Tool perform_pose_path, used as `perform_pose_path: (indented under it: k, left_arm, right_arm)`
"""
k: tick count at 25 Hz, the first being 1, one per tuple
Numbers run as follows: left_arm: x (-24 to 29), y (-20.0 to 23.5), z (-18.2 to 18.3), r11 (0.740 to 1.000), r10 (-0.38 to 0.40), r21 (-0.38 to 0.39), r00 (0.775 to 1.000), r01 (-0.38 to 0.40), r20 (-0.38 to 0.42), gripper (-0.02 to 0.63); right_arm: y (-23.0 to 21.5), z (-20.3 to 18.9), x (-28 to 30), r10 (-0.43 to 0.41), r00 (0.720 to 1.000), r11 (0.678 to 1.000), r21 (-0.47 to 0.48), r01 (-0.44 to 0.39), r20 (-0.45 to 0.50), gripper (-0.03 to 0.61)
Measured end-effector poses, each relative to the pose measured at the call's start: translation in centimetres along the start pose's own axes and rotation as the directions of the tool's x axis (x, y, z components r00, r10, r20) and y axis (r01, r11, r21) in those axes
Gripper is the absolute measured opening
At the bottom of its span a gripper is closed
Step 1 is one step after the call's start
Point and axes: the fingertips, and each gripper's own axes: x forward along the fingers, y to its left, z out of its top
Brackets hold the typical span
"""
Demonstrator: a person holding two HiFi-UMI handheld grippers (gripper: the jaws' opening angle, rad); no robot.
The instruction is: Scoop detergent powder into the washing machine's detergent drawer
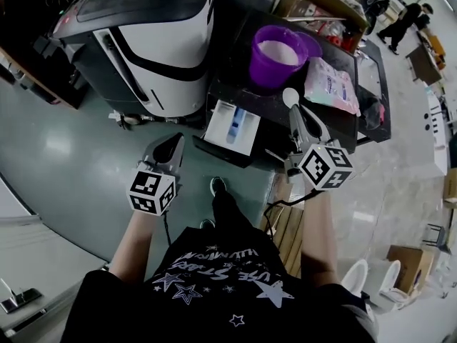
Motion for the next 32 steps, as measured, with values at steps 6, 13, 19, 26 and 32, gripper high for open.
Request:
perform_pose_path:
  k: [6,13,19,26,32]
  left_arm:
    - [3.9,1.1,2.5,1.0,-0.011,0.012,1.0,0.011,0.006,0.002]
    - [9.1,1.9,5.1,0.999,-0.039,0.032,0.999,0.038,0.011,0.002]
    - [12.5,2.6,6.3,0.998,-0.057,0.036,0.998,0.057,0.005,0.002]
    - [14.8,2.9,6.4,0.998,-0.06,0.032,0.998,0.061,-0.017,0.002]
    - [16.0,3.3,5.9,0.998,-0.049,0.024,0.998,0.049,-0.033,0.002]
  right_arm:
    - [-3.1,4.5,4.4,-0.002,1.0,0.998,-0.062,0.004,0.026,0.036]
    - [-5.4,8.3,9.5,0.047,0.995,0.963,-0.261,-0.068,-0.086,0.035]
    - [-6.3,8.8,14.3,0.061,0.954,0.861,-0.468,-0.199,-0.294,0.035]
    - [-5.3,6.0,18.9,0.041,0.823,0.617,-0.634,-0.466,-0.566,0.035]
    - [-4.9,2.2,21.8,-0.002,0.731,0.516,-0.627,-0.584,-0.682,0.036]
